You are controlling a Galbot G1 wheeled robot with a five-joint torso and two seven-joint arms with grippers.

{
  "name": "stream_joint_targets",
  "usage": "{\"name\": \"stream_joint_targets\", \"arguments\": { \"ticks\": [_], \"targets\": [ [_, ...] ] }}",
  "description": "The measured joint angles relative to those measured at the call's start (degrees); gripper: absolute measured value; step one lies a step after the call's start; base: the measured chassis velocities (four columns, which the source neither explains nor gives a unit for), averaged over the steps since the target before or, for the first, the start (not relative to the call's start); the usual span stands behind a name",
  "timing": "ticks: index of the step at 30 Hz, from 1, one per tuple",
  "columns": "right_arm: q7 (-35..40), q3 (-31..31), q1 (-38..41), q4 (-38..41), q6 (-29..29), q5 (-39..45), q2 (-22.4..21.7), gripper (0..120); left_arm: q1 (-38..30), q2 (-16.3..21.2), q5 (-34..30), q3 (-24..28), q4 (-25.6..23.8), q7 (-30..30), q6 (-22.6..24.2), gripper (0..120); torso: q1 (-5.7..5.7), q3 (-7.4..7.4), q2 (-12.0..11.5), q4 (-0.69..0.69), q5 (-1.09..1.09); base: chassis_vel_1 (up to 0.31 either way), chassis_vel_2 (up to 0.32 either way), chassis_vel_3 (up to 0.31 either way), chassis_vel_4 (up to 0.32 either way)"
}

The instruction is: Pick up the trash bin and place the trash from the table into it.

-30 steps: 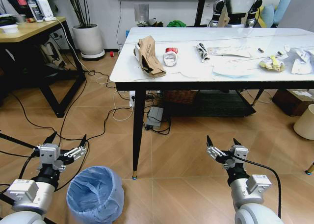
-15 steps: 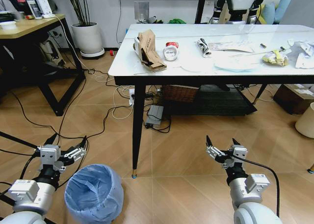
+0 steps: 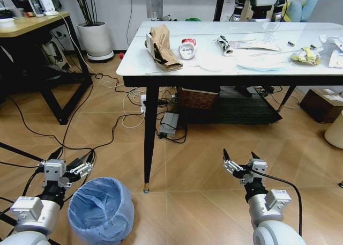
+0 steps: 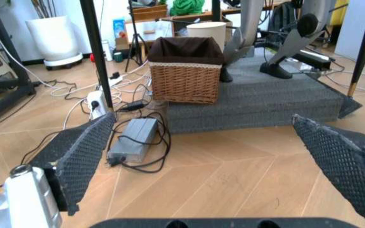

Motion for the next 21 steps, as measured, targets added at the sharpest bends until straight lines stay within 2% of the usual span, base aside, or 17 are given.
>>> {"name": "stream_joint_targets", "arguments": {
  "ticks": [6,15,18,21],
  "targets": [
    [0.13,0.02,0.58,-0.69,-0.15,0.41,0.00,100,1.26,1.88,-2.24,-0.39,1.63,-0.72,2.06,100,0.00,0.03,0.05,0.00,0.00,0.000,0.000,0.000,0.000],
    [0.90,0.21,2.62,-2.35,-0.84,1.89,0.00,100,3.59,5.82,-5.20,-0.44,3.09,-3.21,12.59,100,-0.01,0.20,0.28,0.00,0.00,0.000,0.000,0.000,0.000],
    [1.12,0.18,3.78,-3.66,-0.99,2.26,0.00,100,3.18,7.40,-6.99,-0.49,5.12,-3.28,15.17,100,-0.02,0.24,0.33,0.00,0.00,0.000,0.000,0.000,0.000],
    [1.31,-0.10,4.91,-4.82,-1.08,2.47,0.00,100,0.63,9.41,-8.83,0.54,9.35,-4.48,18.24,100,-0.02,0.28,0.37,-0.01,-0.02,0.000,0.000,0.000,0.000]
  ]
}}
